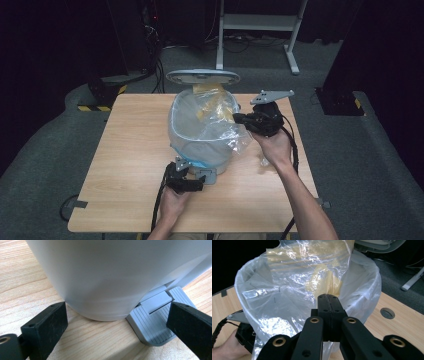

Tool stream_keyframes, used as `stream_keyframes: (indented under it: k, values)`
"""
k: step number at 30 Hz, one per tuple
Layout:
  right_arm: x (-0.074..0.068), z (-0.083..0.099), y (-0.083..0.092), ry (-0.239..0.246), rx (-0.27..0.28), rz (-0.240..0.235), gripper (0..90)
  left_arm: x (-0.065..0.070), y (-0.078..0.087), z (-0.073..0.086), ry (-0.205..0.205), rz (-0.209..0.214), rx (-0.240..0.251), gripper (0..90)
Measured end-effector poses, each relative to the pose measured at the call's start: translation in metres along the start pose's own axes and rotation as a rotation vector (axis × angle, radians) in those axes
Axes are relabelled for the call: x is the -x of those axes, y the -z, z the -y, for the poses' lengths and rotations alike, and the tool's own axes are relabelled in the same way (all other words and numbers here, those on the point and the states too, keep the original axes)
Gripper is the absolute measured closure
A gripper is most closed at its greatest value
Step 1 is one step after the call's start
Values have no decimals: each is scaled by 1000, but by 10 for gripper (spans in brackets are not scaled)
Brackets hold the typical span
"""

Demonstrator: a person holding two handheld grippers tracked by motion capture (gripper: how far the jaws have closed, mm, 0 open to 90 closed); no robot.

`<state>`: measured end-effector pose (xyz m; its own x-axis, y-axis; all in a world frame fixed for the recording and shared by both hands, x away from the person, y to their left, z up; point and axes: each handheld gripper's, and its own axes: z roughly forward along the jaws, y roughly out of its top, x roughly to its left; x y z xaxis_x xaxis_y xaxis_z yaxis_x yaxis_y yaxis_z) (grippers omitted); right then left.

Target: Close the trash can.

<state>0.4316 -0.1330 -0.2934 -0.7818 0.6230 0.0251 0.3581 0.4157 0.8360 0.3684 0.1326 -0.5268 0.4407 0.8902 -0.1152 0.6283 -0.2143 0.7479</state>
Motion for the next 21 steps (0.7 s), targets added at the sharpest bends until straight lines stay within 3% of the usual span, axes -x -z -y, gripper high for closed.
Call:
stream_keyframes:
  k: [21]
  values:
    - [0, -10, -17, 9, -67, 14, 892, 0, 0, 0, 3, 2, 0, 37]
